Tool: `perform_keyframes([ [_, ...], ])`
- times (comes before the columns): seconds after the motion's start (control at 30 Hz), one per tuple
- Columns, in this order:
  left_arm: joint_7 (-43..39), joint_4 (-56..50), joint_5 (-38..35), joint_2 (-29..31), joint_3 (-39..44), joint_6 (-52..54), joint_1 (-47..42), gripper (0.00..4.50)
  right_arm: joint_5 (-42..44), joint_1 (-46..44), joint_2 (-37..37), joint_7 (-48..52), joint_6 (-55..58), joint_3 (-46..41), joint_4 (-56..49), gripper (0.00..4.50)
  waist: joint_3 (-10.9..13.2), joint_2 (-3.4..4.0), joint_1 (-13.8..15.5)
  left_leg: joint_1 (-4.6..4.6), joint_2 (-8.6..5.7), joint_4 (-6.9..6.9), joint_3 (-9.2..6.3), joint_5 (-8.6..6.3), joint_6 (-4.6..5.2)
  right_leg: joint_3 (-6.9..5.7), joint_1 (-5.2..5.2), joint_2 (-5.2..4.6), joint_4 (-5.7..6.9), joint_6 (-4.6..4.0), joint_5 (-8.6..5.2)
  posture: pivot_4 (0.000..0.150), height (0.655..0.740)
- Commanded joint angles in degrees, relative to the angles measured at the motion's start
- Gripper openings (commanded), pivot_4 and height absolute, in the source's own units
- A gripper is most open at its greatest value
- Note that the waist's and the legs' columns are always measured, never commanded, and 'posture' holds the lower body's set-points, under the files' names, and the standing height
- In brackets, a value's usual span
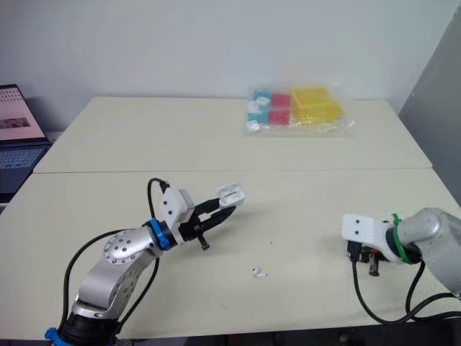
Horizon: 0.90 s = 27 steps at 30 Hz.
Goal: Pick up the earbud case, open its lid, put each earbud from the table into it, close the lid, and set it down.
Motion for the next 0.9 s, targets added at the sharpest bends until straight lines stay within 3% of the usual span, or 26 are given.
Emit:
perform_keyframes([
  [0.03, -0.5, -2.2, -4.6, -1.1, 0.8, 3.6, -1.9, 0.79, 5.8, -0.2, 2.5, 0.3, -1.3, -6.8, -4.3, 0.41, 0.0, 0.00, 0.0, 0.00, 0.00, -0.02, 0.00, 0.00, 0.00, 0.00, 0.00, 0.00, 0.00, 0.00, 0.00, 0.150, 0.7389],
  [0.27, -2.0, -1.9, -10.6, -3.7, 0.7, 7.9, -6.9, 0.79, 22.5, -10.0, 23.6, -10.8, 5.4, -14.6, -10.8, 0.41, 0.0, -0.05, -0.1, 0.00, -0.02, -0.01, -0.07, 0.00, -0.01, -0.03, 0.03, 0.08, 0.04, 0.01, 0.00, 0.150, 0.7389],
  [0.43, -2.7, -0.5, -10.3, -5.3, -0.2, 7.5, -9.4, 0.79, 26.2, -14.5, 36.5, -22.3, 5.1, -15.0, -12.4, 0.41, 0.0, -0.05, -0.1, -0.08, -0.05, 0.03, -0.07, 0.00, -0.01, 0.00, 0.04, 0.06, 0.01, 0.03, 0.02, 0.150, 0.7389],
  [0.63, -3.8, -0.4, -11.4, -5.2, -0.5, 9.2, -11.0, 0.79, 24.8, -15.8, 45.0, -30.6, 0.4, -12.4, -11.9, 0.41, 0.0, -0.05, -0.1, -0.16, -0.04, 0.00, -0.06, 0.00, -0.01, 0.01, -0.03, 0.05, -0.01, 0.02, 0.01, 0.150, 0.7389],
  [0.9, -3.7, -0.7, -13.9, -5.6, 0.5, 12.5, -13.0, 0.79, 18.1, -14.2, 47.4, -32.6, -8.8, -5.6, -7.6, 0.41, 0.0, -0.03, -0.1, -0.12, -0.02, 0.01, -0.06, 0.01, 0.00, 0.00, -0.04, 0.07, 0.03, 0.02, 0.02, 0.150, 0.7389],
])
